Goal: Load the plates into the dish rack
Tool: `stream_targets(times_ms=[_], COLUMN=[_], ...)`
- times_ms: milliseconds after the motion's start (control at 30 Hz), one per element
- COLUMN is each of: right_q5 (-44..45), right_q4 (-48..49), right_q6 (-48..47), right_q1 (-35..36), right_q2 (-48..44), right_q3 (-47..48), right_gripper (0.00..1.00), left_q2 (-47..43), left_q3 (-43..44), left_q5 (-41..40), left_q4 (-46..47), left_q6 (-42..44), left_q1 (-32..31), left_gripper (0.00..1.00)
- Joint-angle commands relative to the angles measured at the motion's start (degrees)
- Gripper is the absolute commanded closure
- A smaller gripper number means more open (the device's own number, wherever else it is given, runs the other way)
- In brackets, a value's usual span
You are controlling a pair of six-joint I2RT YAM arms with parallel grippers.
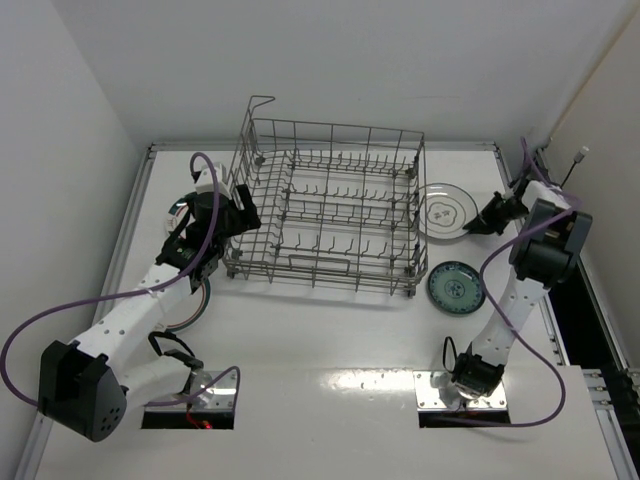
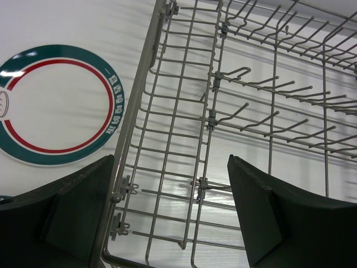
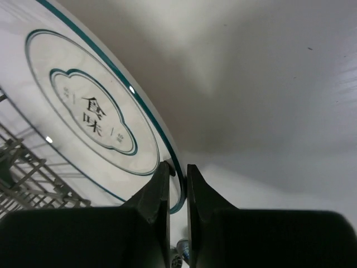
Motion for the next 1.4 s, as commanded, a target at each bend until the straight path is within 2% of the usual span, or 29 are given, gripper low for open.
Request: stream_targets(times_ms=[0,133,267,300,400,533,733,867,1067,1167,1367], right_q5=[6.4,13.0,21.0,23.3,26.9,31.4,35.4,36.8,46.5,50.8,60.5], right_q4=[-4.0,-1.9,0.3,1.0,0.4,-3.2,-7.0,-5.7,-4.2,-5.3,-8.4], right_q6=[-2.8,-2.8,-0.3,0.5,2.6,3.2,2.7,2.7,5.8,7.1,7.1], right_q1=[0.2,-1.0,-1.6,-1.6,0.2,3.8,12.4,22.2,37.1,41.7,45.7], right_q2=[0.8,-5.8,-23.1,-31.1,-43.8,-52.3,-55.3,-58.1,-57.6,-55.4,-49.6], right_q3=[1.8,-4.5,-9.6,-10.9,-10.4,-6.1,-0.3,-5.0,-11.0,-11.6,-8.6], right_gripper=[1.0,1.0,1.0,1.0,1.0,1.0,1.0,1.0,1.0,1.0,1.0], left_q2=[0.3,0.3,0.3,0.3,0.3,0.3,0.3,0.8,1.4,1.4,1.9], left_q3=[1.2,1.2,1.2,1.2,1.2,1.2,1.2,1.2,1.2,1.2,1.2], left_q5=[1.4,1.4,-1.1,-2.5,-4.5,-5.8,-5.8,-5.8,-5.8,-5.8,-5.8], left_q4=[2.8,2.8,1.2,1.2,-0.1,-0.1,-0.1,-0.1,-0.1,-0.1,-0.1], left_q6=[-0.3,-0.3,-1.4,-2.0,-2.6,-2.6,-2.6,-2.6,-2.6,-2.6,-2.6], left_q1=[-0.8,-0.8,-0.8,-0.8,-0.8,-0.8,-0.8,-0.8,-0.8,-0.8,-0.8], left_gripper=[0.22,0.22,0.22,0.22,0.22,0.22,0.22,0.22,0.22,0.22,0.22])
